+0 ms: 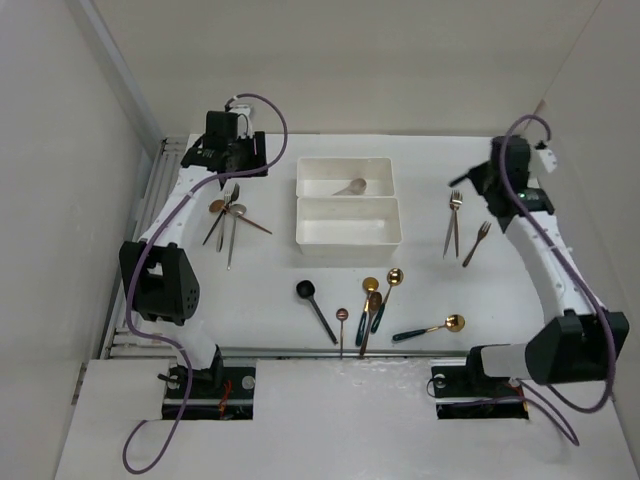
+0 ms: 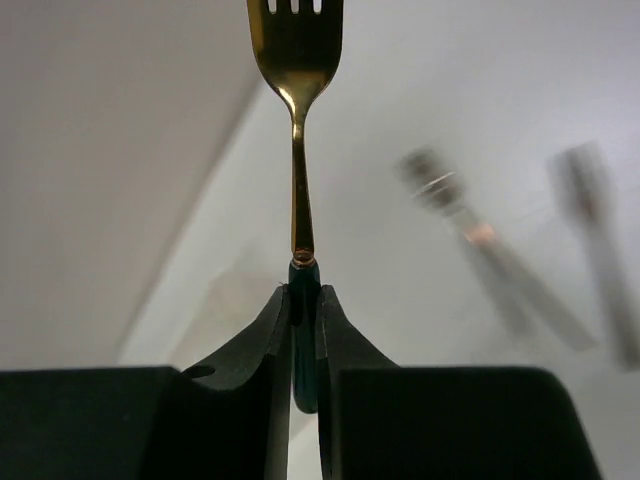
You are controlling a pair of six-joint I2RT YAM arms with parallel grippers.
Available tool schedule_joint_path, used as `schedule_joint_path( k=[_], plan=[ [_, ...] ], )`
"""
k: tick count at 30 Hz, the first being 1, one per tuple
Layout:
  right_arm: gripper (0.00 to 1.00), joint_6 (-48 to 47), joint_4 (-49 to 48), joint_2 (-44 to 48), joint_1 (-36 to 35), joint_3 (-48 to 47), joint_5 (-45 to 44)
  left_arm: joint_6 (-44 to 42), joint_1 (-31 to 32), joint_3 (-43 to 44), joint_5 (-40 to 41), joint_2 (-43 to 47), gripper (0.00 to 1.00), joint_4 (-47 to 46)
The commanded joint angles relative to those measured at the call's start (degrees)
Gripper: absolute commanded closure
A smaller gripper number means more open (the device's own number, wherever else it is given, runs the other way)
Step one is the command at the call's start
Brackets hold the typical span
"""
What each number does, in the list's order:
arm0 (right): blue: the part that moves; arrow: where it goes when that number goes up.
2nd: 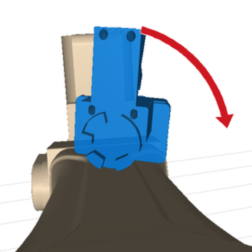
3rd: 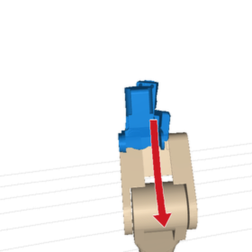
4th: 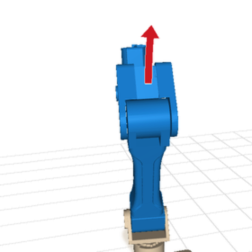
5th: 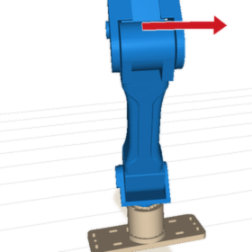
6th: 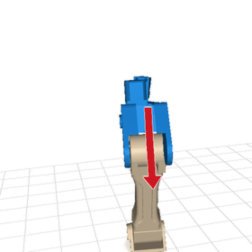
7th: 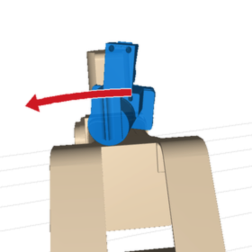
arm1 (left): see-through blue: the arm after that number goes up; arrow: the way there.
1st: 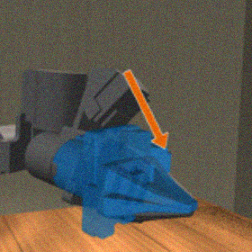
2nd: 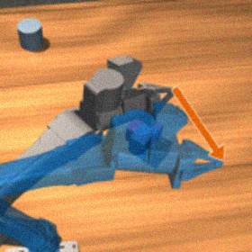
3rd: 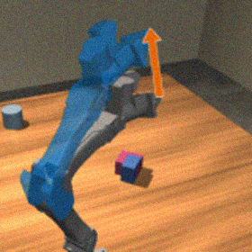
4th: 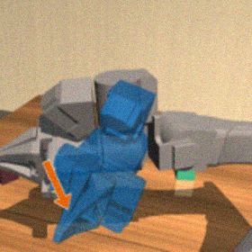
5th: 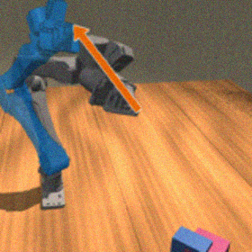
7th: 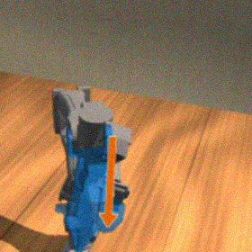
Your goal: Sort the eating utensils into containers
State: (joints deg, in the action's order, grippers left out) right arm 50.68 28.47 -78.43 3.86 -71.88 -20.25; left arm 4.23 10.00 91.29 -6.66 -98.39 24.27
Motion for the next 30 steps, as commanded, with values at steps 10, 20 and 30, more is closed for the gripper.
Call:
schedule_joint_path(
  k=[10, 20, 30],
  plan=[
    [1.00, 45.1, 0.3, -6.6, -39.1, -7.6, -1.3, 1.4, -0.3, -4.6, 2.4, 7.3, 0.44, -2.4],
    [1.00, 50.4, 0.1, -12.4, -40.2, -2.0, 7.8, 1.9, 0.2, -8.5, 3.0, 10.2, 0.44, -2.4],
    [0.31, 51.5, -0.4, -16.6, -40.8, -1.3, 10.1, 1.9, 2.0, -11.3, 4.6, 12.5, 0.44, -2.9]
  ],
)
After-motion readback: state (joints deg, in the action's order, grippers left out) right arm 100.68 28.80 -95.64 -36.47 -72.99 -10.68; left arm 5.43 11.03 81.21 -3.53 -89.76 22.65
